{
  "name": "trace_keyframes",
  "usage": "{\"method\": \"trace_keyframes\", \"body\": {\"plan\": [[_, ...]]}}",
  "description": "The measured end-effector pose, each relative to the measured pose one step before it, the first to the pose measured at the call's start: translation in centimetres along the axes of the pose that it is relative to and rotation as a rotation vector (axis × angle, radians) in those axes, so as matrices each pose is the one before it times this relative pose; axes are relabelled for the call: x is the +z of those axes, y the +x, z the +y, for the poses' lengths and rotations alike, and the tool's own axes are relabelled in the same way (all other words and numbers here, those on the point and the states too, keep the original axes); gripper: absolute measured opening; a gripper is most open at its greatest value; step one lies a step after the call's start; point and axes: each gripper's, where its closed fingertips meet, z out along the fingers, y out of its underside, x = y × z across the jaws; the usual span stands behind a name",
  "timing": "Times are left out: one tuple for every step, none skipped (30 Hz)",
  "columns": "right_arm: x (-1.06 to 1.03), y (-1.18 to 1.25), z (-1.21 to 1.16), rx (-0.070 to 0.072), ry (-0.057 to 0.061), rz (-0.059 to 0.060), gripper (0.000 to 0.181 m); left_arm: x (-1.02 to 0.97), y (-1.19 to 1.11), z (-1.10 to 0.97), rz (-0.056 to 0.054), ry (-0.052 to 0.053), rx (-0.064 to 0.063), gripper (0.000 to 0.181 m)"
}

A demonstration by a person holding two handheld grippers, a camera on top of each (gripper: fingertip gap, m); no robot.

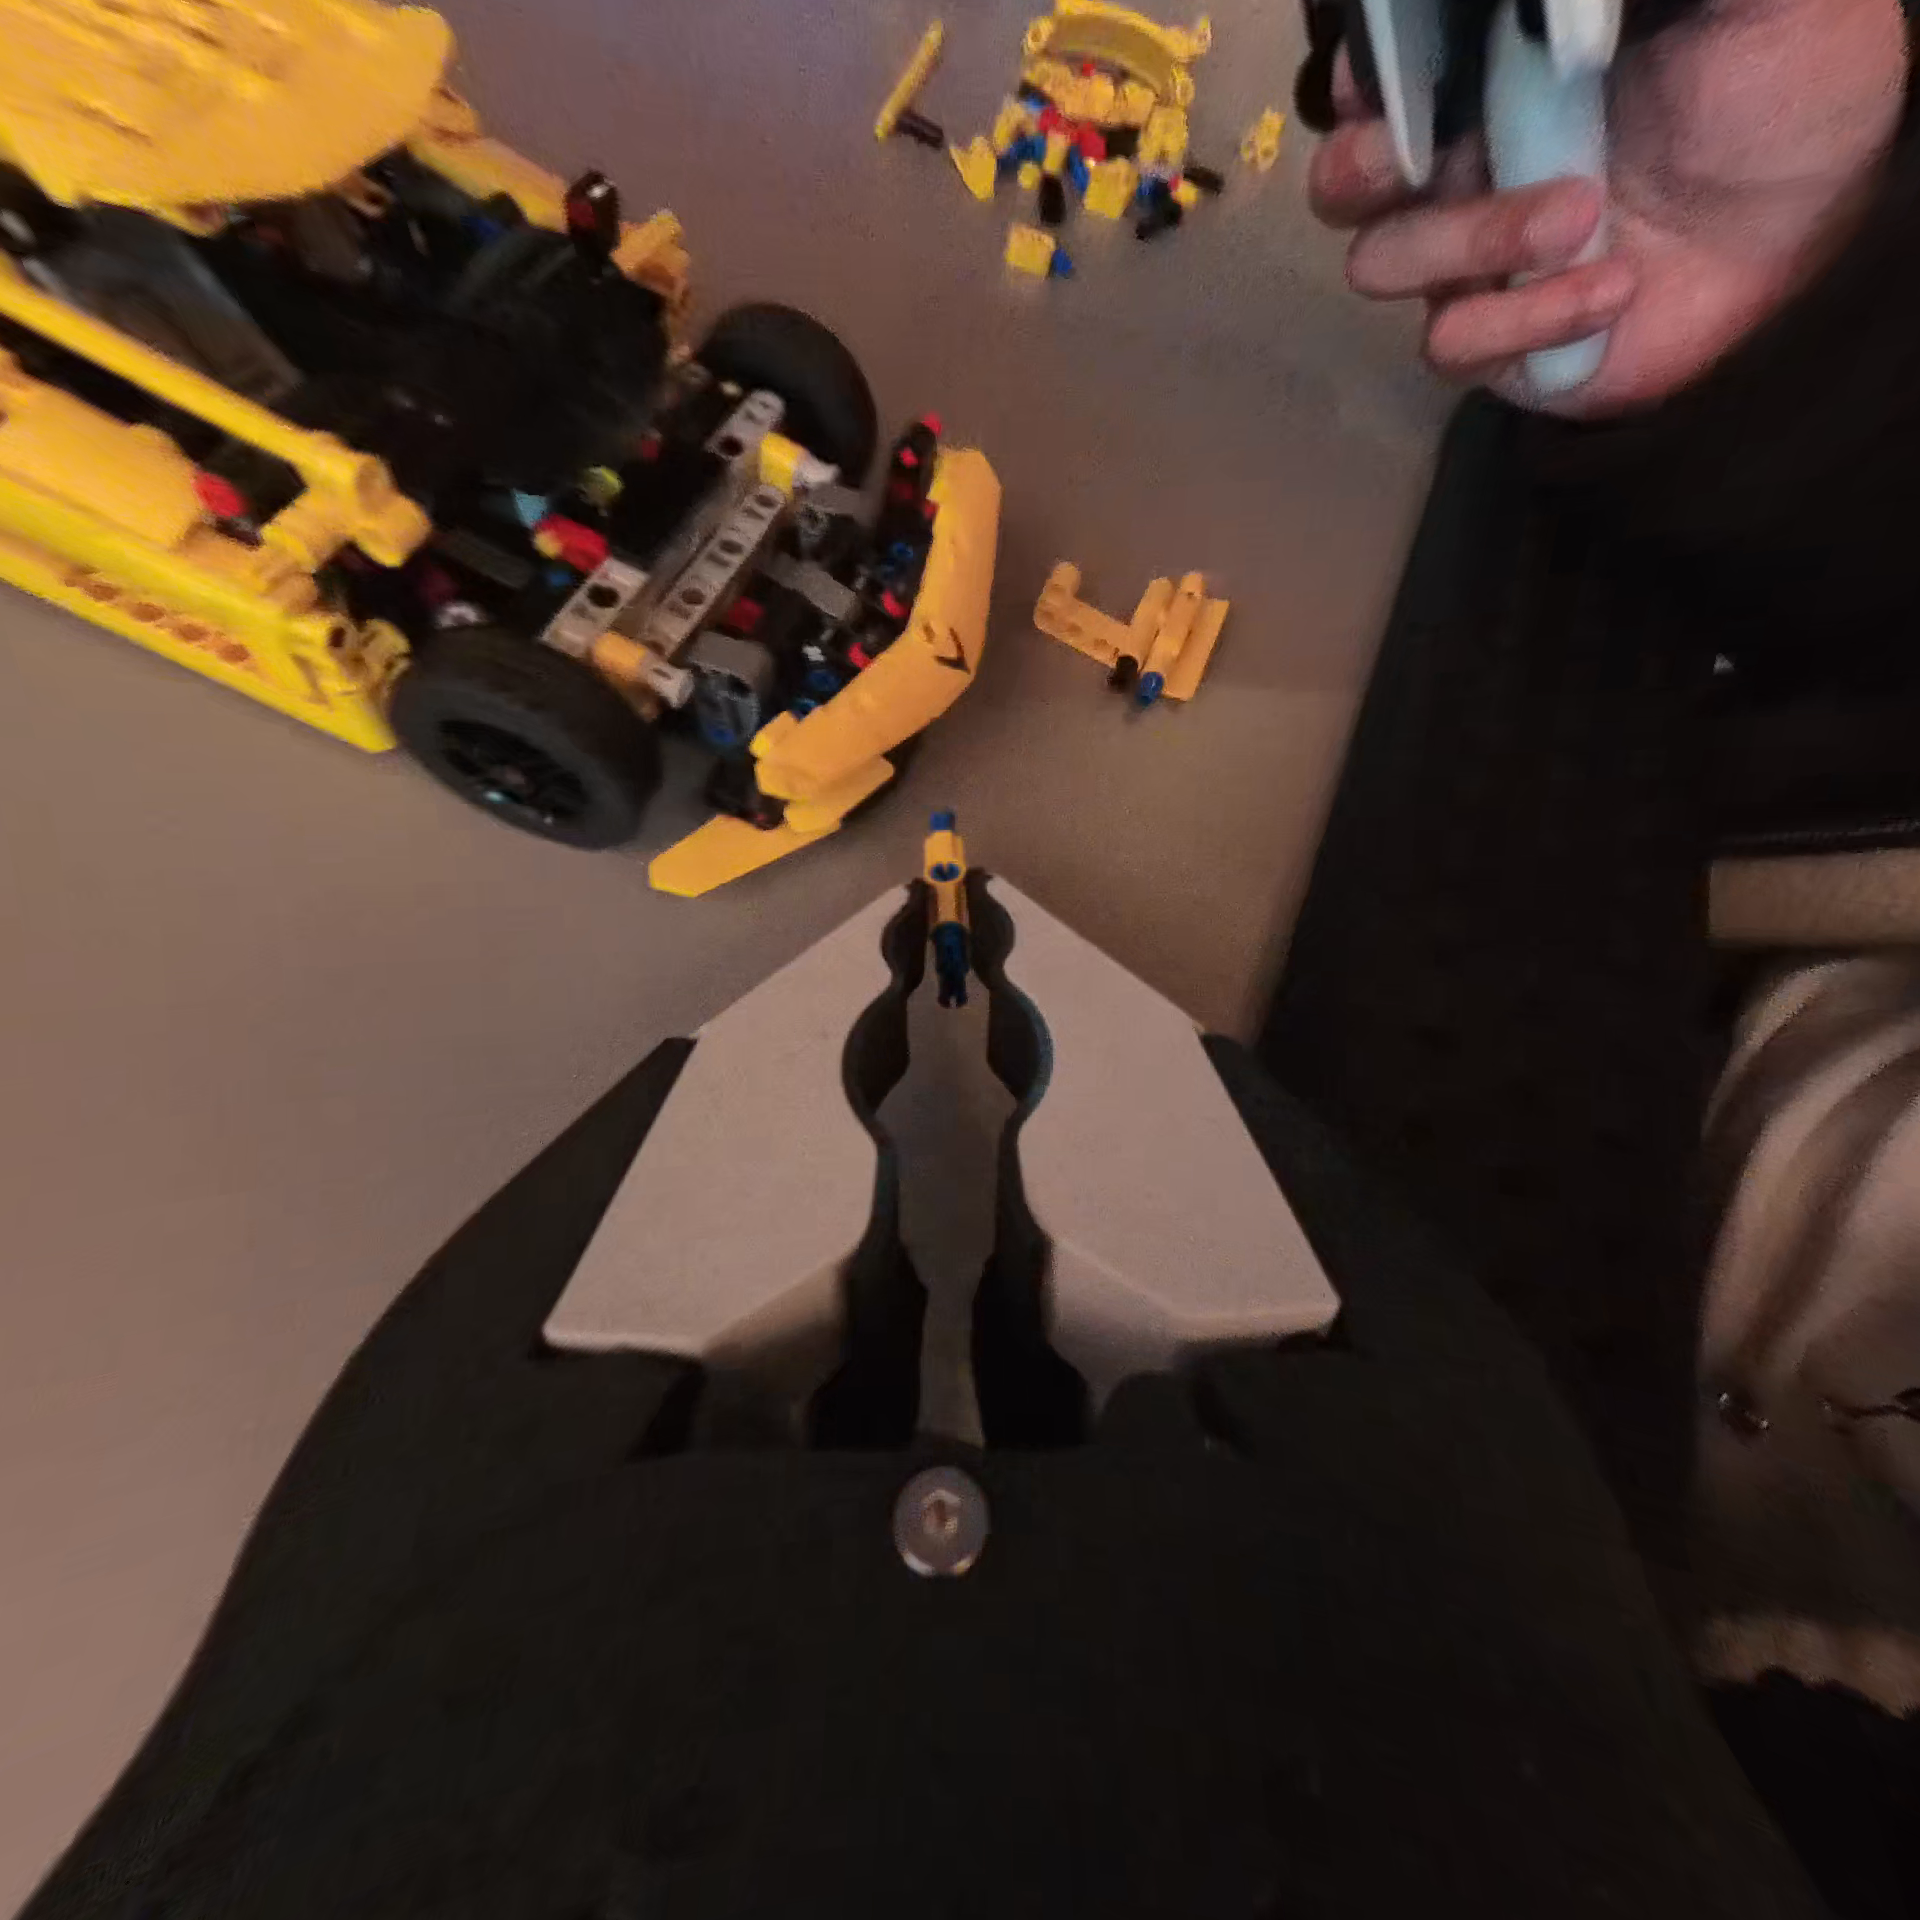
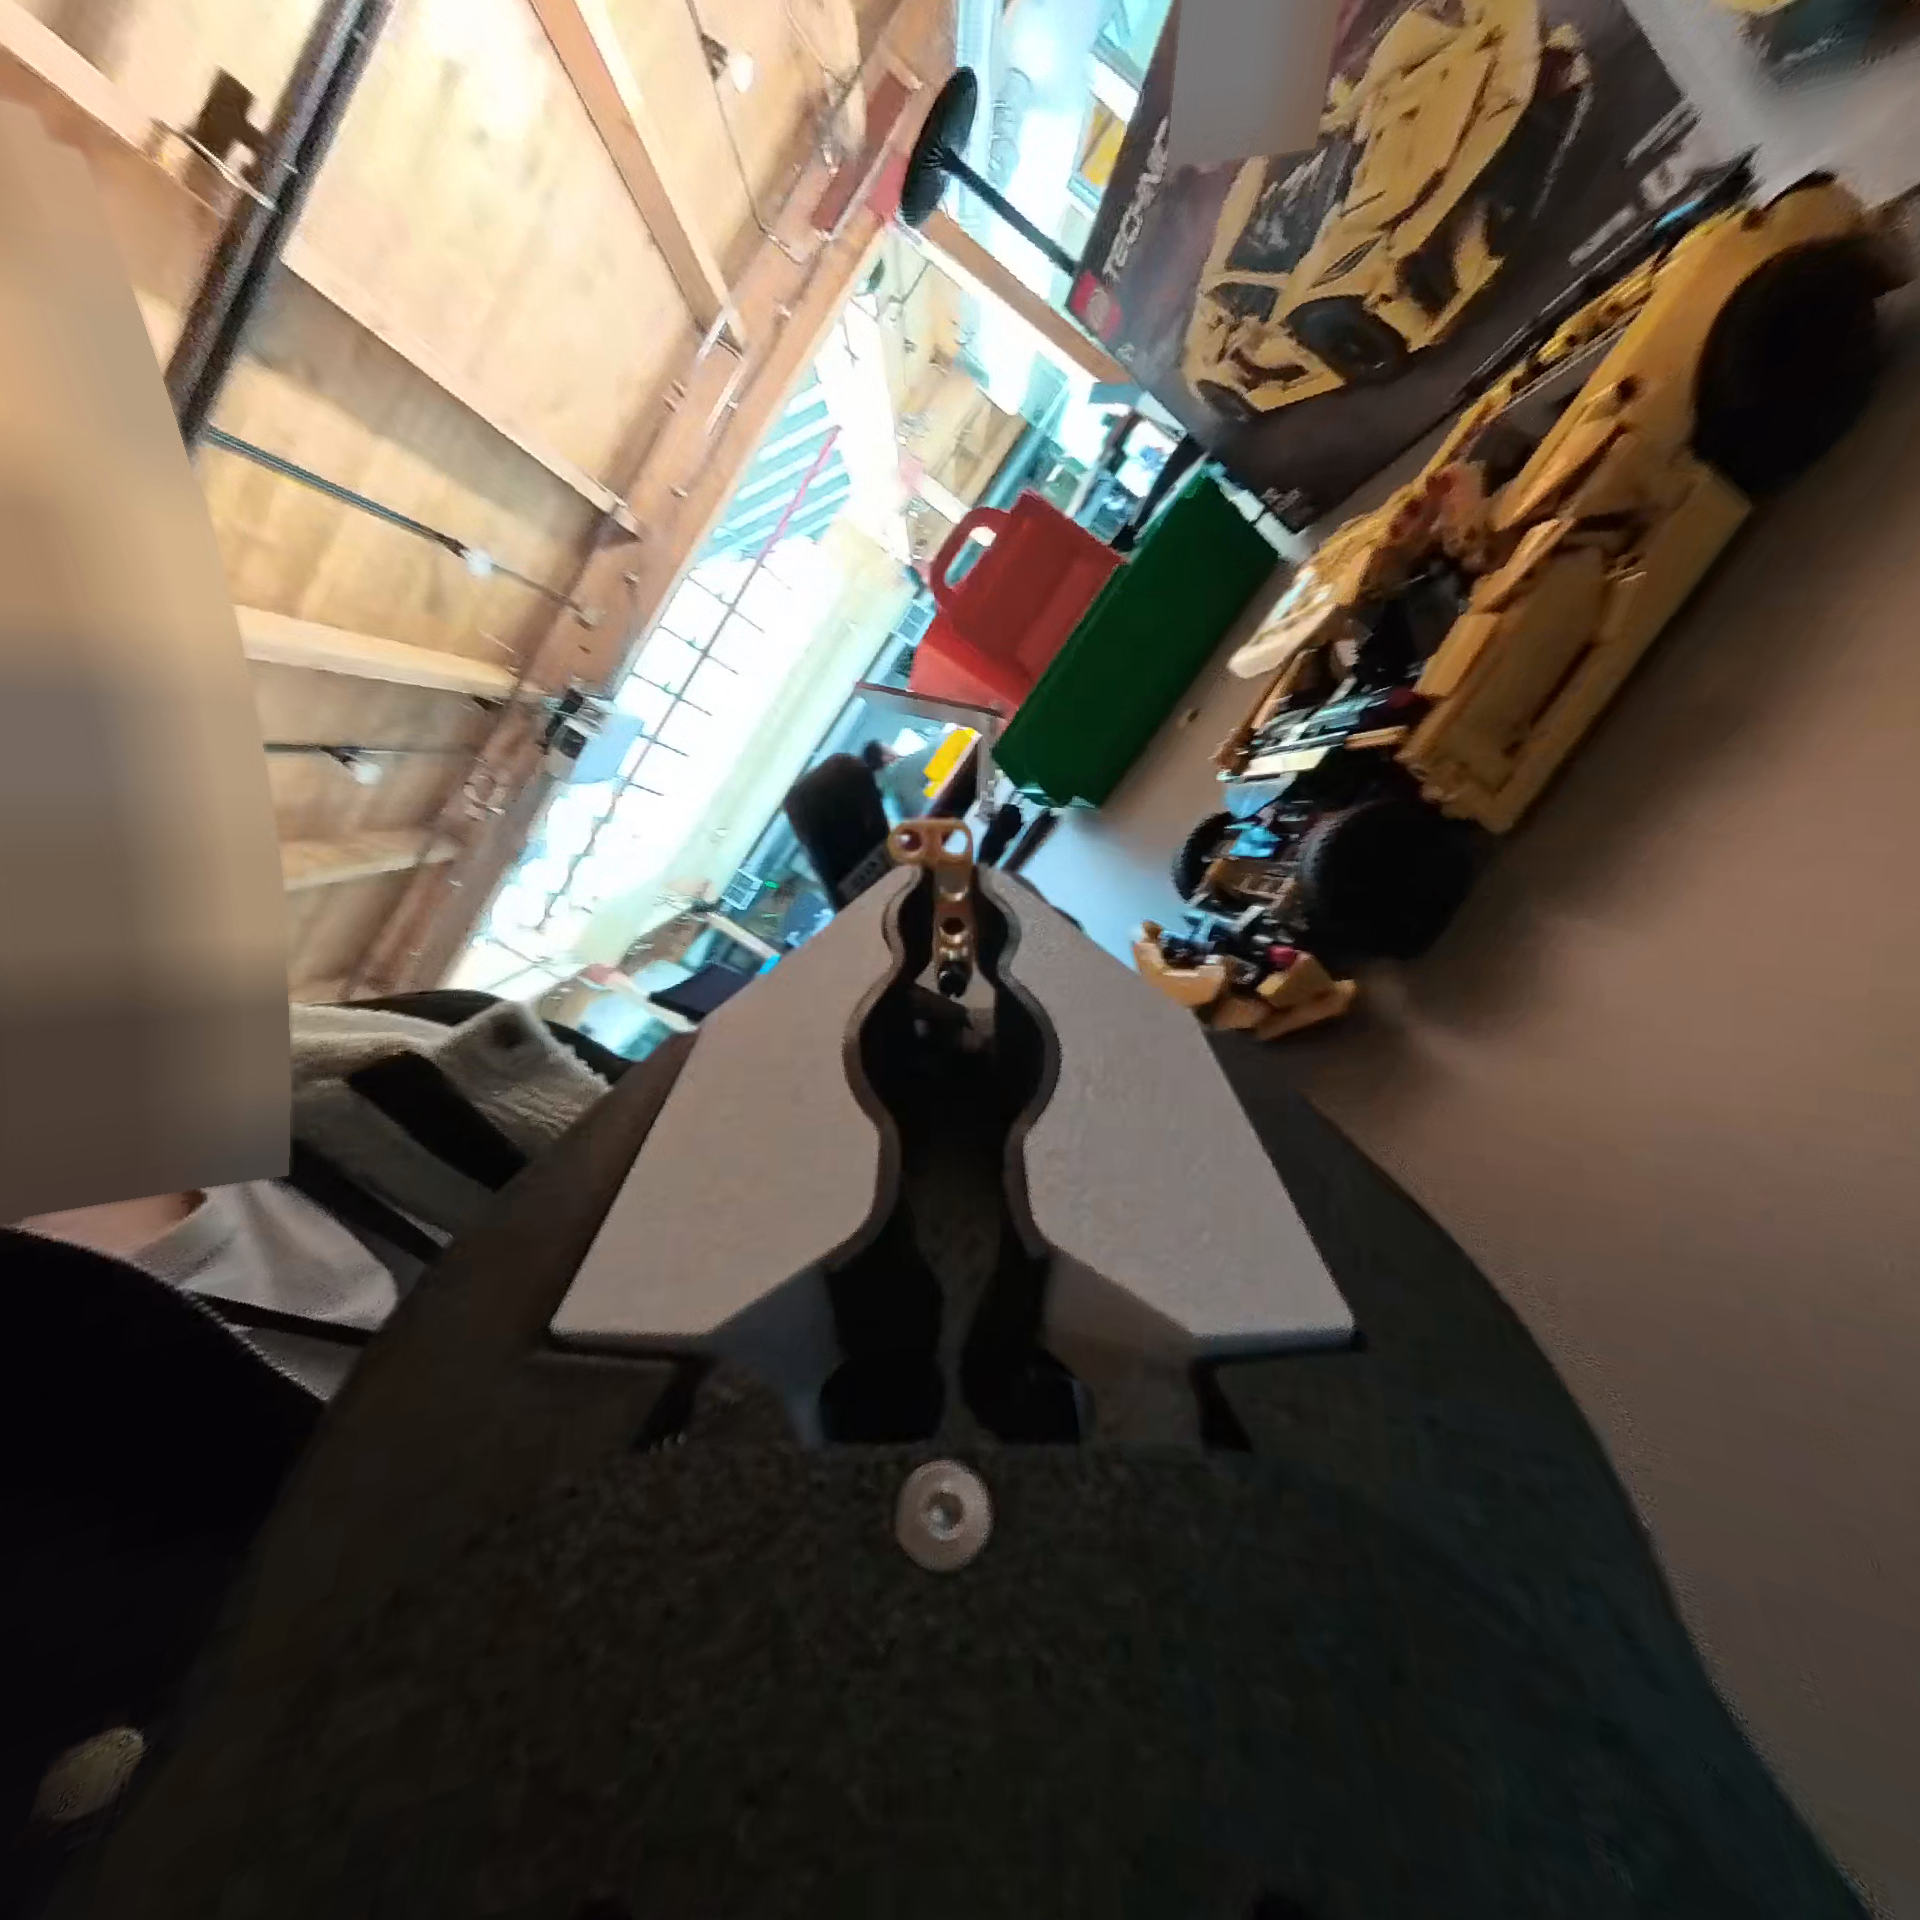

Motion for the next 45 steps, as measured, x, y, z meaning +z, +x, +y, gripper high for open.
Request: {"method": "trace_keyframes", "body": {"plan": [[0.719,-0.184,0.444,0.0192,-0.003,-0.0247,0.005,0.339,0.248,0.294,0.0156,-0.0212,0.0037,0.006],[0.818,-0.216,0.555,0.0184,-0.0101,-0.0249,0.006,0.317,0.049,0.452,0.0091,-0.032,-0.0059,0.006],[0.826,-0.243,0.539,0.0148,-0.0112,-0.0259,0.005,0.201,-0.25,0.298,-0.0135,-0.0248,-0.0077,0.011],[0.788,-0.182,0.438,0.0157,-0.007,-0.0214,0.006,0.048,-0.116,-0.003,-0.0111,-0.0021,0.0028,0.019],[0.782,0.086,0.468,0.0145,-0.0088,-0.0015,0.006,-0.105,0.152,-0.211,0.0002,0.015,0.0139,0.027],[0.834,0.454,0.853,-0.0056,-0.0355,0.0291,0.006,-0.245,0.127,-0.368,-0.0051,0.0266,0.0181,0.03],[0.903,0.48,1.179,-0.0314,-0.0645,0.0415,0.006,-0.402,0.207,-0.66,-0.0006,0.0401,0.0164,0.031],[0.869,0.28,1.11,-0.0533,-0.0695,0.0433,0.006,-0.546,0.377,-1.122,0.0132,0.0634,0.0039,0.031],[0.795,-0.012,0.959,-0.0734,-0.0712,0.0392,0.006,-0.605,0.448,-1.528,0.024,0.0852,-0.0198,0.031],[0.681,-0.333,0.776,-0.0823,-0.0677,0.0244,0.006,-0.535,0.824,-1.553,0.0578,0.0847,-0.0428,0.031],[0.603,-0.571,0.714,-0.0816,-0.0669,0.0066,0.006,-0.379,1.251,-1.224,0.0939,0.0652,-0.0603,0.031],[0.576,-0.613,0.798,-0.0645,-0.0741,-0.0021,0.006,-0.193,1.142,-0.719,0.095,0.0401,-0.0667,0.031],[0.568,-0.569,0.899,-0.048,-0.0808,-0.0044,0.006,-0.069,0.819,-0.192,0.077,0.0151,-0.0585,0.031],[0.52,-0.228,0.825,-0.0329,-0.0766,0.0103,0.007,0.038,0.588,0.27,0.0605,-0.0078,-0.0423,0.031],[0.465,0.022,0.559,-0.0232,-0.06,0.0199,0.007,0.123,0.381,0.404,0.0392,-0.0185,-0.0284,0.032],[0.395,-0.067,0.252,-0.0252,-0.0447,0.0105,0.006,0.164,0.241,0.336,0.0184,-0.0182,-0.0138,0.033],[0.268,0.027,-0.179,-0.0248,-0.018,0.0159,0.006,0.193,0.171,0.34,0.0044,-0.0206,0.0037,0.034],[0.114,0.155,-0.48,-0.0226,0.005,0.0238,0.006,0.191,-0.147,0.375,-0.0183,-0.0231,0.0082,0.034],[0.044,0.082,-0.374,-0.0283,0.0018,0.0213,0.006,0.128,-0.414,0.308,-0.0289,-0.0184,-0.0018,0.034],[-0.02,0.224,-0.245,-0.0468,-0.0048,0.0398,0.007,0.035,-0.337,0.168,-0.0148,-0.0084,-0.0166,0.033],[-0.03,0.384,-0.041,-0.069,-0.0155,0.0613,0.007,-0.043,-0.309,0.007,-0.0061,0.0011,-0.0278,0.033],[0.003,0.306,0.127,-0.075,-0.0274,0.062,0.007,-0.086,-0.357,-0.079,-0.0049,0.007,-0.03,0.033],[-0.048,0.414,0.037,-0.0724,-0.0259,0.0695,0.007,-0.053,-0.124,-0.076,0.0087,0.0061,-0.0247,0.031],[-0.029,0.244,-0.041,-0.0719,-0.0197,0.0589,0.007,-0.015,0.138,-0.04,0.0194,0.0029,-0.0161,0.025],[-0.024,0.248,-0.008,-0.0668,-0.0203,0.0541,0.007,0.028,0.184,-0.053,0.0154,0.004,-0.0074,0.018],[-0.02,0.246,0.078,-0.0602,-0.0227,0.0487,0.007,0.062,0.072,-0.024,0.004,0.0028,-0.0029,0.011],[0.008,0.011,0.098,-0.0516,-0.0191,0.0298,0.007,0.069,-0.046,0.035,-0.0032,-0.0015,-0.0017,0.01],[-0.005,-0.024,0.018,-0.0436,-0.0082,0.0231,0.007,0.036,0.004,0.029,-0.0009,-0.0019,-0.0005,0.01],[-0.041,0.001,-0.025,-0.0372,-0.0016,0.0222,0.007,0.015,0.062,-0.03,0.0036,0.0027,-0.0008,0.01],[-0.041,0.124,-0.001,-0.0368,-0.0045,0.0278,0.007,0.018,0.106,-0.089,0.0069,0.0069,-0.003,0.011],[-0.029,0.183,0.065,-0.0365,-0.0117,0.0322,0.007,0.042,0.047,-0.136,0.0041,0.0105,-0.0079,0.015],[-0.01,0.101,0.051,-0.0349,-0.0121,0.0269,0.007,0.076,-0.053,-0.103,-0.0004,0.0095,-0.0111,0.016],[-0.015,0.082,0.037,-0.0338,-0.0124,0.0234,0.007,0.067,-0.071,-0.055,-0.0017,0.0059,-0.0092,0.017],[-0.082,0.018,-0.14,-0.0259,0.0001,0.017,0.007,-0.01,-0.076,-0.061,-0.0028,0.0039,-0.0045,0.015],[-0.123,0.005,-0.218,-0.021,0.0055,0.0153,0.007,-0.071,0.017,-0.088,0.0031,0.0057,-0.0035,0.009],[-0.093,0.037,-0.099,-0.0291,-0.0033,0.017,0.007,-0.03,0.103,-0.06,0.0109,0.0047,-0.0073,0.008],[-0.018,-0.062,0.043,-0.0298,-0.01,0.0131,0.006,0.04,0.003,0.012,0.0044,0.0014,-0.0104,0.009],[0.064,-0.022,0.113,-0.0257,-0.0112,0.0175,0.006,0.067,-0.112,0.047,-0.0025,-0.0002,-0.0114,0.008],[0.113,0.05,0.09,-0.0165,-0.0056,0.0233,0.006,0.002,-0.154,-0.004,-0.0069,0.0014,-0.0074,0.008],[0.1,0.063,-0.009,-0.0085,0.0081,0.0285,0.006,-0.06,-0.103,-0.057,-0.008,0.0033,0.0019,0.008],[0.004,0.124,-0.132,0.0097,0.0255,0.0373,0.007,-0.105,0.034,-0.088,-0.0049,0.0054,0.0143,0.008],[-0.165,0.25,-0.303,0.0431,0.0483,0.0424,0.007,-0.187,0.257,-0.186,0.0014,0.0104,0.0309,0.008],[-0.318,0.395,-0.18,0.0826,0.0497,0.0294,0.009,-0.291,0.482,-0.297,0.0073,0.0153,0.0541,0.007],[-0.34,-0.079,0.094,0.1254,0.0422,-0.0428,0.014,-0.357,0.683,-0.341,0.0078,0.0155,0.0811,0.007],[-0.39,-0.331,0.157,0.1796,0.0397,-0.0976,0.029,-0.365,0.748,-0.298,0.0024,0.0081,0.1033,0.007]]}}
